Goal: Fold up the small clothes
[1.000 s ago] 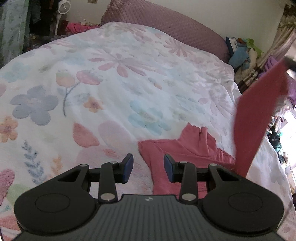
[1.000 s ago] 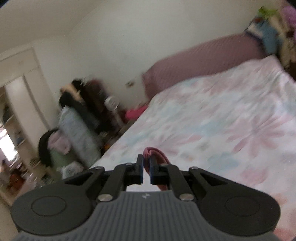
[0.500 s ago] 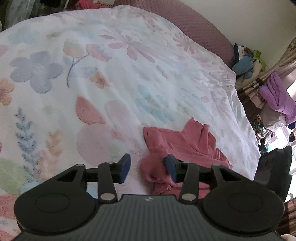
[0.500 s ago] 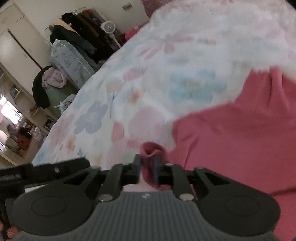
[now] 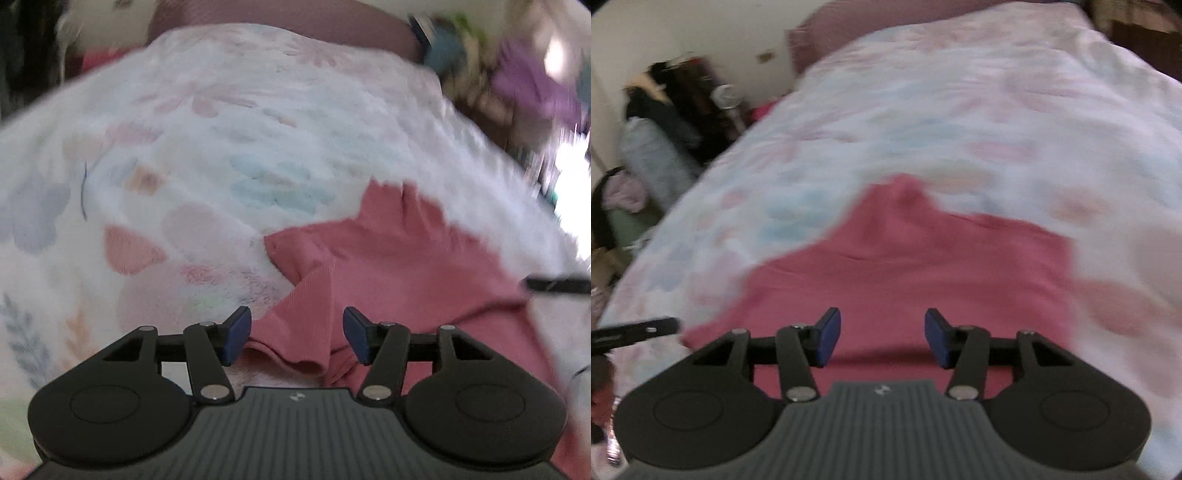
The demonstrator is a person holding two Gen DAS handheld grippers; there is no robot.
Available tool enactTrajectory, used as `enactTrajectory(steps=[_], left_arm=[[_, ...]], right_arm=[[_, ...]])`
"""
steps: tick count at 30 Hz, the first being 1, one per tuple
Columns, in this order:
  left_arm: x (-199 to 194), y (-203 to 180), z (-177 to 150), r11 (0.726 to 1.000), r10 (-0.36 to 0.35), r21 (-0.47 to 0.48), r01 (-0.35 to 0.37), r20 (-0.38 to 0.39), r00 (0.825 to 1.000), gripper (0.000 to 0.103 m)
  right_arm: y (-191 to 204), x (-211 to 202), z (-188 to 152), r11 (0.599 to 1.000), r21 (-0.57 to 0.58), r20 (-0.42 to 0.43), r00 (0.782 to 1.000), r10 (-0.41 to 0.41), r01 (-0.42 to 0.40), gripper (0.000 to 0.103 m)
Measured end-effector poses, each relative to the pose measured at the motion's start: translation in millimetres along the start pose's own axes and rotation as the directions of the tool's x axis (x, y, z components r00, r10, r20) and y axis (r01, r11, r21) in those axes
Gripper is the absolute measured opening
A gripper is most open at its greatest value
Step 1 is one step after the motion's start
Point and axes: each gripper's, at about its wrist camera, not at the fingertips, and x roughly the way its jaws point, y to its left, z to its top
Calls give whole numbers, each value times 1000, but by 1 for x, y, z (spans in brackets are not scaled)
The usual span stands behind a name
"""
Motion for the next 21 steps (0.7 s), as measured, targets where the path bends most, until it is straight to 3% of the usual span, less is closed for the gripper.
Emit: enactTrajectory(steps=[6, 8, 9, 10, 12, 16, 21], left_arm=[[18, -37, -18, 981, 40, 190, -29, -54, 998, 67], [21, -43, -24, 972, 45, 234, -28, -66, 997, 42], [24, -43, -23, 971, 43, 237, -22, -84, 996, 21], [27, -41, -21, 975, 41, 224, -17, -102, 994, 9], [26, -29, -12, 987, 28, 163, -10, -110, 994, 4], [14, 5, 19, 1000, 5, 6, -5, -64, 998, 3], [23, 54, 55, 986, 51, -153, -61, -69, 996, 3]], right_arm=[[-73, -24, -32, 990, 81, 29, 993, -116, 113, 47], [-85, -28, -39, 986, 76, 39, 988, -149, 145, 47], [-90, -27, -42, 985, 72, 38, 986, -162, 159, 44], [-93, -25, -43, 983, 69, 39, 984, -175, 172, 41], [-98, -23, -42, 981, 71, 50, 981, -186, 182, 33], [-100, -18, -35, 982, 65, 69, 980, -184, 180, 28], [-80, -13, -31, 990, 14, 93, 985, -144, 144, 28]])
